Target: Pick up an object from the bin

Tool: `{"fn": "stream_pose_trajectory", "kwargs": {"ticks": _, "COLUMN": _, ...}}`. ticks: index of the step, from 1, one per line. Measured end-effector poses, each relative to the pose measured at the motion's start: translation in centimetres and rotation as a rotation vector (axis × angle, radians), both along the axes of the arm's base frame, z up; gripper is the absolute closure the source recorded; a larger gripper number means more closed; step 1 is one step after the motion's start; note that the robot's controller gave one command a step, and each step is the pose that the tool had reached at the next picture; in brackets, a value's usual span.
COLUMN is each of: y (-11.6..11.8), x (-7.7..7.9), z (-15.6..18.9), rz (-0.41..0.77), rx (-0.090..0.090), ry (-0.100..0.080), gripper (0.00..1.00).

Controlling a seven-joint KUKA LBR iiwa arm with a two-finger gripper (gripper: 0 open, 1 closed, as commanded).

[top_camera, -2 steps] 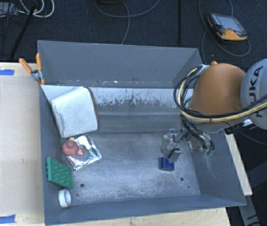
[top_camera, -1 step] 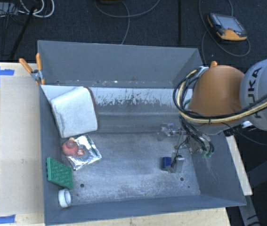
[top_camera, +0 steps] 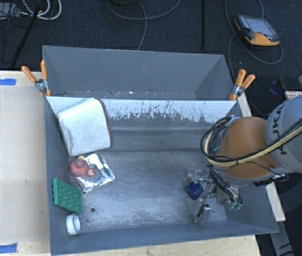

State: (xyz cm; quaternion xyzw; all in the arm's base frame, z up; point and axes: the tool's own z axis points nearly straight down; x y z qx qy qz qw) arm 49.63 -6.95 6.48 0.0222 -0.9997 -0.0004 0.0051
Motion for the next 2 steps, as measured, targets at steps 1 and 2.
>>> {"fn": "stream_pose_trajectory", "kwargs": {"ticks": 1, "y": -3.2, "x": 1.4, "z": 0.5, "rz": -0.034, "rx": -0.001, "ry": -0.012, "gripper": 0.0}}
{"fn": "stream_pose_trajectory", "kwargs": {"ticks": 2, "y": -2.3, "x": -0.3, "z": 0.6, "rz": -0.238, "rx": -0.001, "ry": -0.007, "gripper": 0.0}}
